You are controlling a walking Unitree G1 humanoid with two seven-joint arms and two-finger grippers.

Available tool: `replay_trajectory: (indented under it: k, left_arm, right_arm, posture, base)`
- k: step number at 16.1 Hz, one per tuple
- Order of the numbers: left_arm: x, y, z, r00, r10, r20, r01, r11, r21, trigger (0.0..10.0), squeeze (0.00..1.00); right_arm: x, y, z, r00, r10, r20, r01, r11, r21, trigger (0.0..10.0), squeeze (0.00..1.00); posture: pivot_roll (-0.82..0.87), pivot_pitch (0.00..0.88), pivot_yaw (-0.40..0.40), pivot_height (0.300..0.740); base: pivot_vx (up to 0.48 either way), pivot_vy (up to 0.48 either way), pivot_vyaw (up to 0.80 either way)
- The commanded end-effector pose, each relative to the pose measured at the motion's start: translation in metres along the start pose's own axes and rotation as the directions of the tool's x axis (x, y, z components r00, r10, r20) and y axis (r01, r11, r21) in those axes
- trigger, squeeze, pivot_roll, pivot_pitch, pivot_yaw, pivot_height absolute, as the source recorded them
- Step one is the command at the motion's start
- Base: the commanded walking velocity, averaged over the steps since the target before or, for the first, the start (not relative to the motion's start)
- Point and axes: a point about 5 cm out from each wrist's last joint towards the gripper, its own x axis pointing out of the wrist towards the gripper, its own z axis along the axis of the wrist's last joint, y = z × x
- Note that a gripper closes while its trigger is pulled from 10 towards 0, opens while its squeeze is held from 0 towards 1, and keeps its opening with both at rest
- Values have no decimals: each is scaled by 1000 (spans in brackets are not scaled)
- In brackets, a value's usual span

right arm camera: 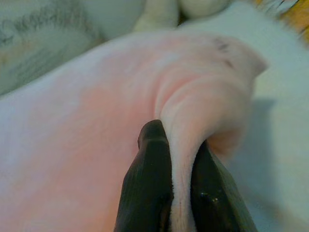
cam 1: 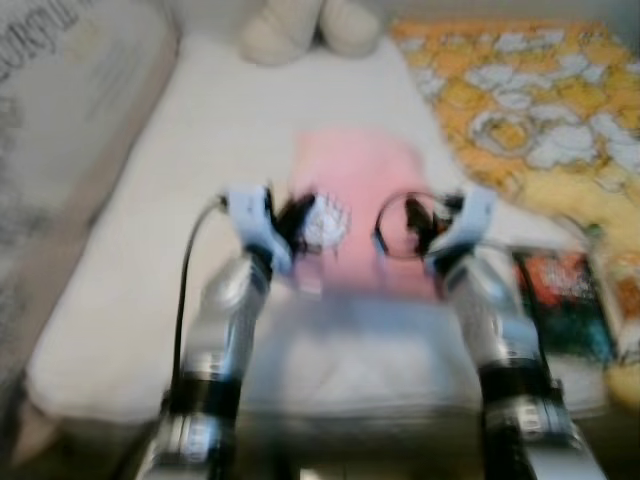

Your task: Clean up the room

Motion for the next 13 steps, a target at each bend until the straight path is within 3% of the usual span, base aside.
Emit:
replay_trajectory:
  k: [1,7,13]
  left_arm:
    - [-5,11,16,996,63,71,-64,998,24,0,0]
    - [-1,9,16,994,92,61,-95,994,45,0,0]
    - [1,13,15,998,63,27,-66,989,134,0,0]
  right_arm:
    - [0,-10,14,998,-32,54,34,999,-32,0,0]
    - [2,-14,19,997,-41,72,44,998,-43,0,0]
    - [-1,-13,5,998,-53,39,57,994,-94,0,0]
  posture:
    - [-46,0,47,740]
    - [-46,0,49,740]
    - [-49,0,55,740]
  base:
    - [0,480,594]
    - [0,480,549]
    - [0,0,0]
